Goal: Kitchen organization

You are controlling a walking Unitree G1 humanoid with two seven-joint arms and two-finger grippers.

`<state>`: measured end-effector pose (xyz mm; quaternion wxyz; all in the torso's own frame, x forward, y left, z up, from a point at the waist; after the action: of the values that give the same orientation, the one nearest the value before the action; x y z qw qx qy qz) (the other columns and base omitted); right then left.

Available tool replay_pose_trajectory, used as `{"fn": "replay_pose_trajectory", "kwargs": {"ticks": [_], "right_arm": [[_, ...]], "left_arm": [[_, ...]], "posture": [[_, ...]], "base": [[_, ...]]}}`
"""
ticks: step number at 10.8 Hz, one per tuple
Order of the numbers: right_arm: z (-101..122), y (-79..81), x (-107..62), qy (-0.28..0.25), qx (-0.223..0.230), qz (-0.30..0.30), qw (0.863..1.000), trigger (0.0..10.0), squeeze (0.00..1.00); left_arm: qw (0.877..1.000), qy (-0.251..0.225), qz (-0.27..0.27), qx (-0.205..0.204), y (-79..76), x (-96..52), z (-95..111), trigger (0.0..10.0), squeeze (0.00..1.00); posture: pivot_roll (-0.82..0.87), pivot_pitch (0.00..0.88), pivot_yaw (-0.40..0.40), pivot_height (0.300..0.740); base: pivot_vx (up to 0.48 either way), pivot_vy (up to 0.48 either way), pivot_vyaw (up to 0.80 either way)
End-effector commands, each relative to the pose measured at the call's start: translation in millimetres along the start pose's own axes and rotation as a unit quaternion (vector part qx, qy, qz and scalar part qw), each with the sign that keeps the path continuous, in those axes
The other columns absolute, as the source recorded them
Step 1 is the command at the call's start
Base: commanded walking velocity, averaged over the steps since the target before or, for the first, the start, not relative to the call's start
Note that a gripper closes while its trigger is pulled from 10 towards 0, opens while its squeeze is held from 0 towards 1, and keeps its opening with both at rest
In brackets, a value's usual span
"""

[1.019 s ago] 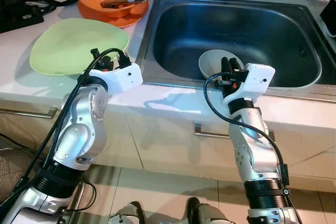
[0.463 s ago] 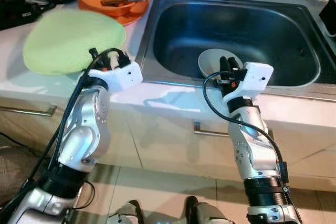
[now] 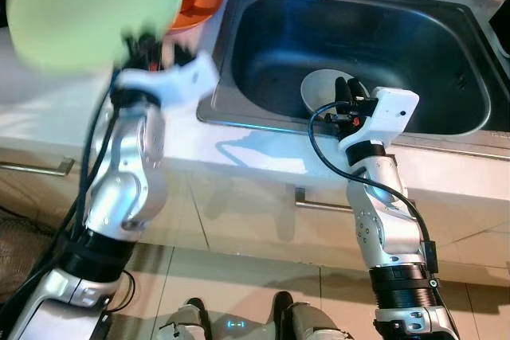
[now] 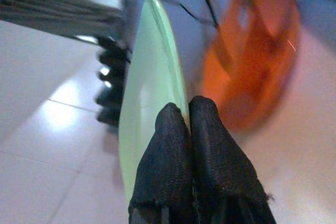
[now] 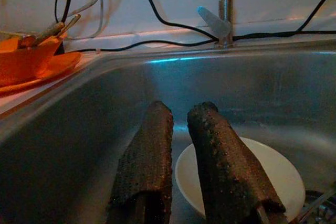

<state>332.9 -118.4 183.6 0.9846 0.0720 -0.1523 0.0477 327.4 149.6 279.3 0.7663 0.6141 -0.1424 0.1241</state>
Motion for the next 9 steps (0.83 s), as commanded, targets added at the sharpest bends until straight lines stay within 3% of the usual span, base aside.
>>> {"fn": "replay_pose_trajectory", "kwargs": {"ticks": [1, 2, 4, 6, 7, 8, 9], "right_arm": [[-19, -4.5, -6.6, 0.044, 0.006, -0.010, 0.999, 10.0, 0.00], [-19, -4.7, -6.3, 0.044, 0.006, -0.010, 0.999, 10.0, 0.00], [-17, -4.4, -3.4, 0.041, 0.007, -0.010, 0.999, 10.0, 0.00], [-12, -10.9, 2.0, 0.035, 0.014, -0.018, 0.999, 10.0, 0.00], [-9, -16.1, 4.3, 0.033, 0.011, -0.020, 0.999, 10.0, 0.00], [-7, -22.8, 6.8, 0.034, 0.007, -0.030, 0.999, 10.0, 0.58], [-4, -29.2, 9.4, 0.035, 0.016, -0.040, 0.998, 10.0, 1.00]], "left_arm": [[0.996, -0.065, 0.053, -0.023, 19.9, -1.7, 21, 10.0, 0.00], [0.992, -0.104, 0.053, -0.041, 20.5, -3.3, 34, 10.0, 0.00], [0.971, -0.223, -0.034, -0.077, -11.1, -11.8, 71, 10.0, 0.00], [0.949, -0.297, -0.064, -0.090, -21.5, -14.6, 91, 10.0, 0.00], [0.945, -0.307, -0.060, -0.098, -23.9, -13.3, 100, 10.0, 0.00], [0.938, -0.322, -0.061, -0.112, -25.7, -10.5, 109, 10.0, 0.00], [0.935, -0.330, -0.074, -0.110, -30.2, -8.2, 112, 10.0, 0.00]], "posture": [[0.10, 0.198, -0.041, 0.740], [0.11, 0.197, -0.042, 0.740], [0.11, 0.191, -0.040, 0.740], [0.10, 0.182, -0.034, 0.740], [0.09, 0.181, -0.032, 0.740], [0.09, 0.176, -0.026, 0.740], [0.08, 0.174, -0.023, 0.740]], "base": [[0.000, 0.000, 0.00], [0.000, 0.000, 0.00], [0.000, 0.000, 0.00], [0.000, 0.000, 0.00], [0.000, 0.000, 0.00], [0.000, 0.000, 0.00], [0.000, 0.000, 0.00]]}}
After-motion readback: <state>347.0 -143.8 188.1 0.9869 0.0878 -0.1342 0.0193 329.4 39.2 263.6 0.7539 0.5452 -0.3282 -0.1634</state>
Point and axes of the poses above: a point about 5 cm out from each wrist's last joint towards the gripper, its own x axis pointing out of the wrist towards the gripper, its own z axis along the axis of the wrist's last joint, y = z × x, the point moved 1 cm from there along x, pointing out of the wrist towards the gripper, and after that the axes turned 2 degrees about -x, right-handed, at the moved point
